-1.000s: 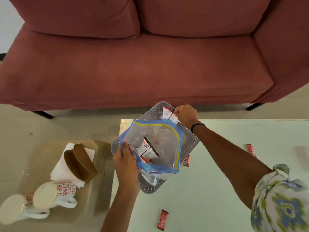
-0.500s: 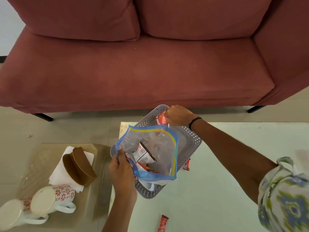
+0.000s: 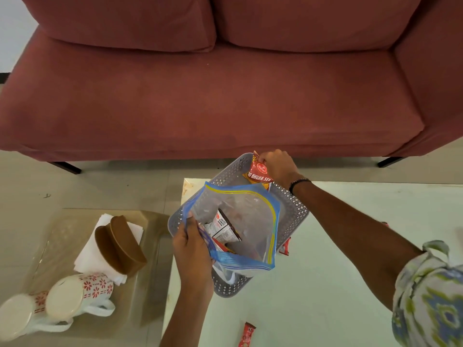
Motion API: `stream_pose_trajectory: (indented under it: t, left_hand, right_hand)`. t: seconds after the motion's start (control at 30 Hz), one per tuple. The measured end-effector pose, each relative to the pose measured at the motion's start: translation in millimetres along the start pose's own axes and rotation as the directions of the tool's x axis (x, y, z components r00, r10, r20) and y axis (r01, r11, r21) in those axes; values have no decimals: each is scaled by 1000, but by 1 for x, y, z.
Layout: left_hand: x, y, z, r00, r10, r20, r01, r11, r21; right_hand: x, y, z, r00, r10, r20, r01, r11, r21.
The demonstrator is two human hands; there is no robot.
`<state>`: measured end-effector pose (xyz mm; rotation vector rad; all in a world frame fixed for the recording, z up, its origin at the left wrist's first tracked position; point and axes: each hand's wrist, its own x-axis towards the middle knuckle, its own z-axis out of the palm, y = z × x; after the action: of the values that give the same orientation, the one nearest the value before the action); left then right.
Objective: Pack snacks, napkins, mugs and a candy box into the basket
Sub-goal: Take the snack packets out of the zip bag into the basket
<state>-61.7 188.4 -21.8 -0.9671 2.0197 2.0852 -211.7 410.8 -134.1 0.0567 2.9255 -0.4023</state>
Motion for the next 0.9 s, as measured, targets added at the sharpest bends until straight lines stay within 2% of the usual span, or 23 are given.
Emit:
stream_pose_trajectory:
  t: [0.1,0.2,0.3,0.37,0.43,0.5,0.53,0.57,0.6,0.63,0.7,0.77,0.83,0.9]
  left_hand:
    - [1,1,2,1000,-5,24,5,1000,5]
    - [1,4,4,999,-7,32,7,1000,5]
    - [1,6,3,999,-18,37,18,1000,11]
    - [0,7,2,999,-16,49,15,1000,23]
    - [-1,8,0,999,-12,53,10,999,38]
    - [-3,9,-2,998,-6,56,2,997,73]
    - [-4,9,-2,998,7,66,-14,995,99]
    - [-6,10,-2,997,26,77,-35,991,127]
    - [-8,10,-2,995,45,86,-58,987,151]
    - [-10,10,-1,994,58,90,-72,983,170]
    - [-13,10,0,992,54,112,-74,980,182]
    - [-15,8,0,990,49,133,-74,978,193]
    - [-17,6,-1,988,65,140,-93,974,208]
    - [-20,2,-3,987,85,133,-111,973,201]
  right_hand:
    - [-2,0,1,999,-33,-5,33,999,-40]
    - [-11,-4,0,999,5,-37,-4,1000,18]
    - [-34,-19,-27,952,162,-258,-75,945,319]
    - [-71,-42,-68,898,212,-386,18,857,514]
    - [-119,-68,-111,928,137,-346,120,769,627]
    - [-152,-95,-126,993,-56,-106,114,714,691]
    - [-159,-104,-121,987,-157,42,94,758,646]
    - [-159,-112,-108,955,-234,183,114,858,501]
    - [-156,-119,-90,913,-266,310,175,941,290]
    - [-151,-124,-69,880,-269,390,259,963,80]
    - [-140,-126,-30,822,-350,450,478,853,-210]
    - [-128,-121,-1,750,-479,457,650,660,-377]
    - [-114,-114,20,674,-563,478,738,484,-470]
    - [-101,-113,33,628,-568,531,774,388,-500]
